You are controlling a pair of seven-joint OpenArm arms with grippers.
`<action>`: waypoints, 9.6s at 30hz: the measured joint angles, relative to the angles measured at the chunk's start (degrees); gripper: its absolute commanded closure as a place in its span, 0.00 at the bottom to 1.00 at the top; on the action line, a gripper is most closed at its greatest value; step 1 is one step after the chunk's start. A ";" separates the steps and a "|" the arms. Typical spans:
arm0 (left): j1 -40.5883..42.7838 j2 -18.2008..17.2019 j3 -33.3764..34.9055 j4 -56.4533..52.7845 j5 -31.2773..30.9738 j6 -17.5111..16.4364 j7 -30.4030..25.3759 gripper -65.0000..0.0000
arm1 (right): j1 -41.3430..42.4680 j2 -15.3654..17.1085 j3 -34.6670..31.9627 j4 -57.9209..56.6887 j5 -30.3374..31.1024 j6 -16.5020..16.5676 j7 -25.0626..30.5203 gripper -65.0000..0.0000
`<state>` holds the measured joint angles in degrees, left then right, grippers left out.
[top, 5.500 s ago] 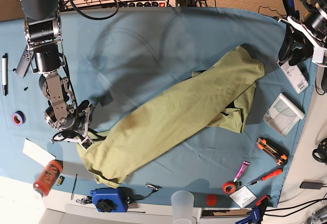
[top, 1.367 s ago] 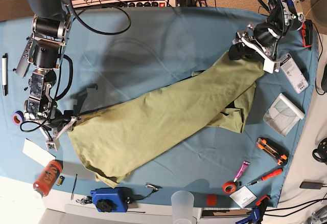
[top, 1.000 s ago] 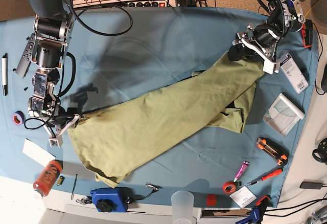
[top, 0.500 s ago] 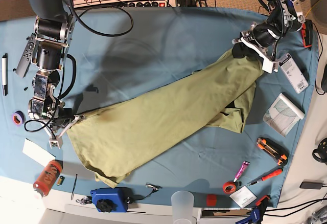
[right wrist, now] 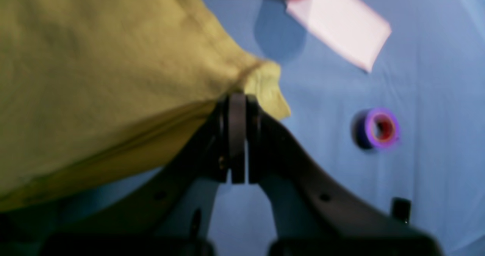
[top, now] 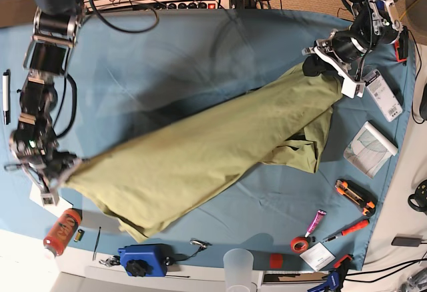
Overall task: Layout the t-shirt on the table in an organized manner, then fold the t-shirt properly
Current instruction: 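Lift the shirt high with both grippers and swing it through the air, then lower the shirt flat onto the table, stretched between both grippers, then pull the shirt corner with the left gripper to smooth it taut, then release the shirt with both grippers and regrasp its edges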
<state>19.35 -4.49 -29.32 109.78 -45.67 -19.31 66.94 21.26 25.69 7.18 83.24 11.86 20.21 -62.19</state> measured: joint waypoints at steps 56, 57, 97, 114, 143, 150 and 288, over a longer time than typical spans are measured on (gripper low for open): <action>-35.85 -12.61 9.22 -6.80 5.88 -4.48 -12.13 1.00 | 26.12 -2.03 -1.09 -17.55 8.13 7.37 5.92 1.00; -38.77 -12.70 10.16 -9.14 6.60 -4.50 -12.22 1.00 | 28.76 -2.05 -2.19 -20.70 7.50 7.34 6.34 1.00; -51.04 -12.98 2.54 -30.60 -10.45 -7.37 7.04 1.00 | 23.56 -1.88 2.47 -4.90 7.63 4.68 -5.25 1.00; -22.56 -12.81 0.79 -13.40 -13.38 -7.56 7.13 1.00 | -6.05 -2.19 16.70 11.76 12.87 4.90 -9.86 1.00; -2.60 -12.66 -6.05 3.02 -13.16 -7.56 1.18 1.00 | -33.31 -6.51 29.51 27.45 16.72 6.19 -9.18 1.00; -3.02 -10.78 -6.05 1.31 -6.34 -7.54 -8.13 1.00 | -33.33 -8.90 29.51 27.45 14.99 6.23 -9.18 1.00; 19.21 -2.05 -3.69 12.94 -8.90 -3.72 5.99 1.00 | -42.69 -10.60 29.57 23.67 15.19 13.97 -3.41 1.00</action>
<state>38.57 -6.55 -33.01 122.72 -54.57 -23.03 72.93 -21.43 15.09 36.75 106.91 27.05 34.17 -65.60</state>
